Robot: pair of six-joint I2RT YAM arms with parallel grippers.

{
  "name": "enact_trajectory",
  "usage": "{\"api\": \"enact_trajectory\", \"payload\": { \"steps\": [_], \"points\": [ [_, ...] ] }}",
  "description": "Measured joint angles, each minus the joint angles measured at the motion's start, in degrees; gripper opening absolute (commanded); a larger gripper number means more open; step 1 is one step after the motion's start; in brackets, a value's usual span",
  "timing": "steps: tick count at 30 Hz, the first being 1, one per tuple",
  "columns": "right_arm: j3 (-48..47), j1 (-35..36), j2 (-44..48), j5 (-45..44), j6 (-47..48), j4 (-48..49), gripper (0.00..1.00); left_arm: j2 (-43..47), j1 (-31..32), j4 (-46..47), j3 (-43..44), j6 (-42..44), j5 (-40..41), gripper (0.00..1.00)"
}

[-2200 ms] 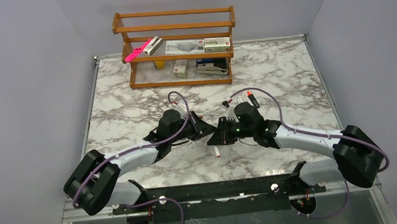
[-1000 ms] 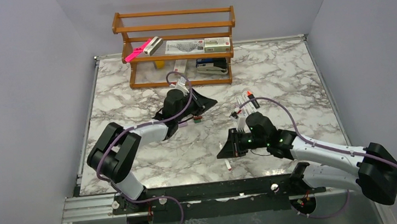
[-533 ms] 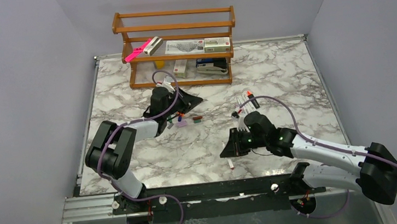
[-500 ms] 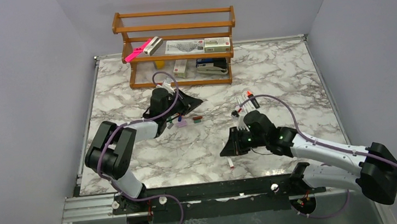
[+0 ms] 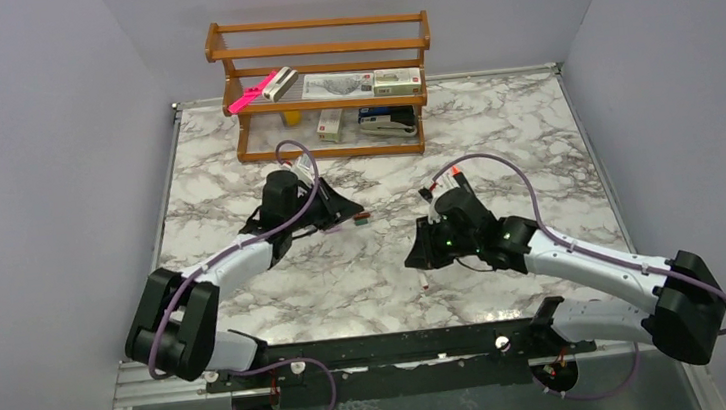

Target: Open the pen caps

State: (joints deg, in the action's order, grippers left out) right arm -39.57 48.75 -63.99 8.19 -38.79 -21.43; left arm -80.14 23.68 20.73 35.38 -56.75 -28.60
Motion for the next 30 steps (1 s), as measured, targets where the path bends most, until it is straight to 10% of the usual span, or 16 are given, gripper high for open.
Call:
{"api": "enact_trajectory", "payload": {
  "steps": [30],
  "points": [
    [-12.09,-2.54,-16.63,-15.19,11.87,-7.32,0.01,12.52,0.00,-26.93,3.04,14.78,7.67,0.00]
  ]
}}
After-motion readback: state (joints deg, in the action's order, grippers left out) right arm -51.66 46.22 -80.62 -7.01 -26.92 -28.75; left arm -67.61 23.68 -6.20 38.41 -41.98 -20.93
